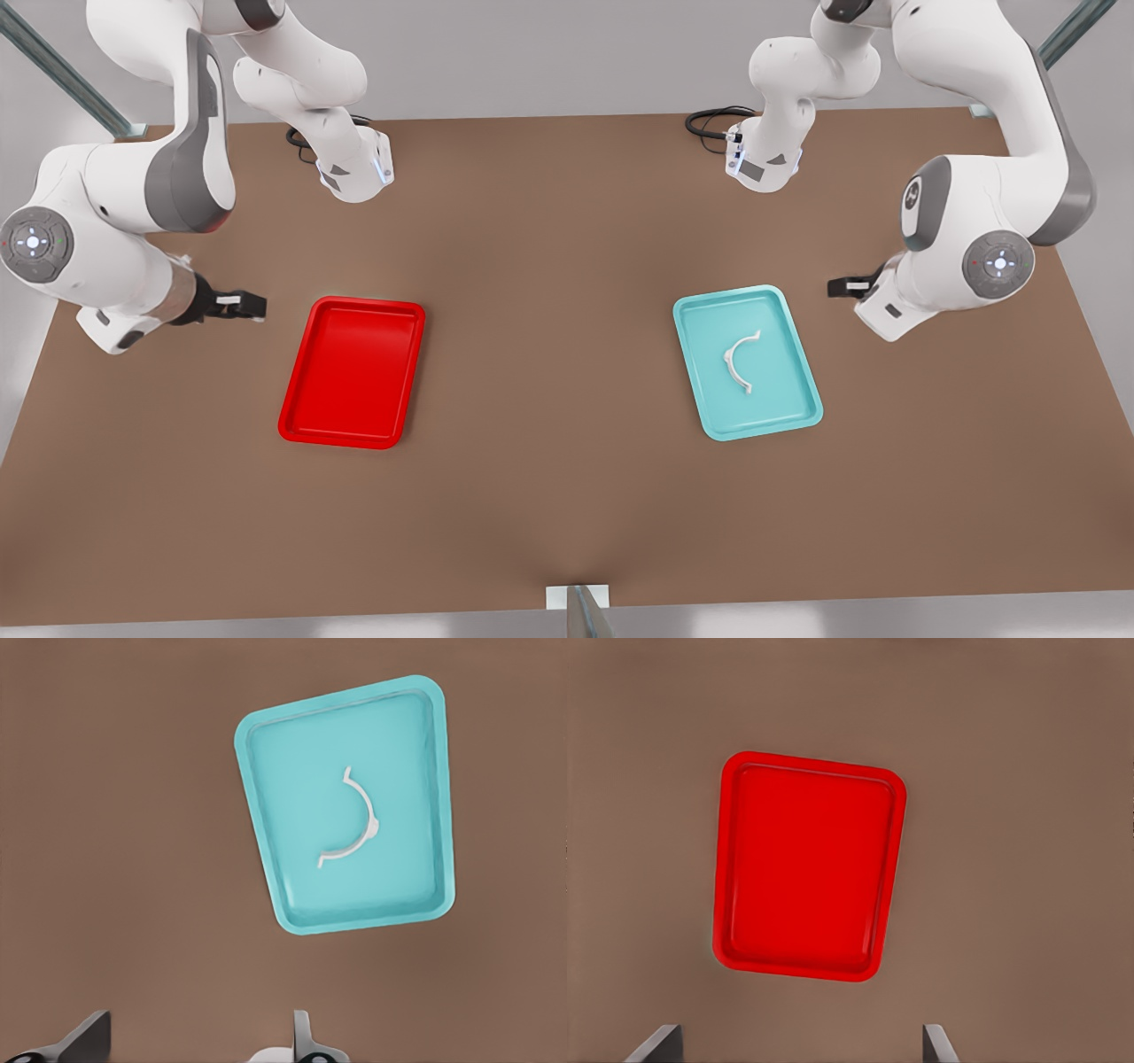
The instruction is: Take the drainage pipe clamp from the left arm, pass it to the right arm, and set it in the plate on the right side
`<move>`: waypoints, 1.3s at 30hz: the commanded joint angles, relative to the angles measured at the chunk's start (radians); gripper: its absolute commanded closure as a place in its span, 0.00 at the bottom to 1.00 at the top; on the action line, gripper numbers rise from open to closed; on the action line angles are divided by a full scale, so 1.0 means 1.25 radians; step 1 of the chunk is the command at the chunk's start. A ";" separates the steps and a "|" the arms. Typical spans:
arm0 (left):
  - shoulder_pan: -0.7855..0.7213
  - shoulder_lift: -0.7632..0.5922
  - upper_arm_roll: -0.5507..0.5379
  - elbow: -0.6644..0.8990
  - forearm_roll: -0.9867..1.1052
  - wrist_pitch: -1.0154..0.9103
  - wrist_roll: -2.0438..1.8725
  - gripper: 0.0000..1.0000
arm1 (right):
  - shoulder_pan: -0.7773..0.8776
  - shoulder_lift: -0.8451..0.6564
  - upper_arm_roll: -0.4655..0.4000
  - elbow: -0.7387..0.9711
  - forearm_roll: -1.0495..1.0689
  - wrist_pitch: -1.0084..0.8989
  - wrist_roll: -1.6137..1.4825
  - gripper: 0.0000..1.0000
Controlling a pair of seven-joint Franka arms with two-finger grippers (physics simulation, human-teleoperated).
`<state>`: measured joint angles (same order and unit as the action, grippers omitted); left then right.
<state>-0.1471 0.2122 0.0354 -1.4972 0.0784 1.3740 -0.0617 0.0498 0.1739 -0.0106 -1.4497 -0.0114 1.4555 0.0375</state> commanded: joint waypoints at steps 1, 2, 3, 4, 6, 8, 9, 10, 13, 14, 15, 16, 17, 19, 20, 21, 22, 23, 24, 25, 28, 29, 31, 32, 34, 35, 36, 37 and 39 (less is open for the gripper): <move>-0.001 0.000 0.001 0.001 0.002 0.110 0.006 0.00 | 0.002 0.000 0.000 0.000 -0.001 0.092 0.004 0.00; -0.001 0.000 0.000 0.001 0.002 0.110 0.006 0.00 | 0.003 0.000 0.000 -0.001 -0.001 0.091 0.004 0.00; -0.001 0.000 0.001 0.001 0.002 0.110 0.006 0.00 | 0.003 0.000 0.000 -0.001 -0.001 0.092 0.004 0.00; -0.001 0.000 0.001 0.001 0.002 0.110 0.006 0.00 | 0.003 0.000 0.000 -0.001 -0.001 0.092 0.002 0.00; -0.033 0.072 0.000 0.000 0.010 0.122 -0.006 0.00 | 0.003 0.000 -0.001 -0.001 -0.003 0.091 -0.032 0.00; -0.036 0.141 0.004 -0.012 0.001 0.218 -0.147 0.00 | -0.001 0.000 -0.003 -0.002 -0.009 0.089 -0.048 0.00; -0.041 0.153 0.004 -0.054 -0.021 0.285 -0.203 0.00 | 0.001 0.000 -0.001 -0.002 -0.011 0.089 -0.048 0.00; -0.045 0.166 0.004 -0.081 -0.033 0.349 -0.283 0.00 | 0.001 0.000 -0.003 -0.002 -0.011 0.089 -0.048 0.00; -0.070 0.178 0.004 -0.201 -0.033 0.535 -0.598 0.00 | 0.002 0.001 -0.001 -0.002 -0.017 0.090 -0.050 0.00; -0.071 0.189 0.004 -0.202 -0.033 0.542 -0.663 0.00 | 0.002 0.001 -0.001 -0.002 -0.017 0.090 -0.052 0.00; -0.071 0.198 0.004 -0.207 -0.035 0.547 -0.692 0.00 | 0.002 0.001 -0.003 -0.002 -0.018 0.089 -0.052 0.00; -0.090 0.245 0.002 -0.189 -0.033 0.539 -0.710 0.00 | -0.003 0.001 -0.001 -0.002 -0.017 0.089 -0.052 0.00; -0.098 0.259 0.000 -0.166 -0.032 0.539 -0.785 0.00 | -0.002 0.001 -0.003 -0.002 -0.017 0.089 -0.052 0.00; -0.119 0.292 -0.003 -0.140 -0.030 0.538 -0.915 0.00 | -0.001 0.001 -0.003 -0.002 -0.019 0.089 -0.052 0.00; -0.115 0.287 -0.004 -0.151 -0.033 0.546 -0.934 0.00 | 0.001 0.001 -0.003 -0.002 -0.018 0.089 -0.052 0.00; -0.113 0.277 -0.006 -0.178 -0.035 0.570 -0.936 0.00 | 0.002 0.001 -0.003 -0.002 -0.019 0.089 -0.052 0.00; -0.109 0.271 -0.006 -0.213 -0.070 0.630 -0.935 0.00 | 0.002 0.001 -0.003 -0.004 -0.019 0.087 -0.052 0.00; -0.109 0.267 -0.006 -0.232 -0.071 0.654 -0.936 0.00 | 0.002 0.001 -0.003 -0.004 -0.019 0.087 -0.052 0.00; -0.102 0.262 -0.006 -0.251 -0.071 0.643 -0.932 0.00 | 0.002 0.001 -0.003 -0.004 -0.019 0.087 -0.052 0.00; -0.101 0.243 -0.006 -0.286 -0.065 0.648 -0.931 0.00 | 0.002 0.001 -0.003 -0.004 -0.019 0.086 -0.052 0.00; -0.098 0.245 -0.006 -0.328 -0.074 0.731 -0.918 0.00 | 0.003 0.001 -0.001 -0.005 -0.028 0.086 -0.052 0.00; -0.096 0.247 -0.006 -0.328 -0.139 0.761 -0.798 0.00 | 0.003 0.001 -0.001 -0.005 -0.028 0.086 -0.052 0.00; -0.088 0.250 -0.006 -0.344 -0.179 0.802 -0.649 0.00 | 0.003 0.001 -0.001 -0.007 -0.029 0.086 -0.052 0.00; -0.087 0.250 -0.006 -0.351 -0.179 0.808 -0.644 0.00 | 0.003 0.001 -0.001 -0.007 -0.030 0.086 -0.051 0.00; -0.087 0.257 -0.006 -0.361 -0.171 0.805 -0.634 0.00 | 0.003 0.002 -0.001 -0.009 -0.030 0.086 -0.051 0.00; -0.087 0.257 -0.006 -0.368 -0.170 0.805 -0.575 0.00 | 0.003 0.002 -0.001 -0.007 -0.031 0.086 -0.051 0.00; -0.090 0.259 -0.006 -0.371 -0.163 0.805 -0.502 0.00 | 0.003 0.002 0.000 -0.007 -0.034 0.086 -0.051 0.00; -0.090 0.261 -0.006 -0.371 -0.136 0.805 -0.466 0.00 | 0.003 0.002 0.000 -0.007 -0.035 0.086 -0.051 0.00; -0.092 0.262 -0.006 -0.371 -0.128 0.808 -0.429 0.00 | 0.003 0.003 0.000 -0.007 -0.035 0.086 -0.051 0.00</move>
<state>-0.2615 0.5402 0.0276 -1.9605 -0.0984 2.3456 -0.7501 0.0535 0.1786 -0.0101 -1.4593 -0.0533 1.5636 -0.0165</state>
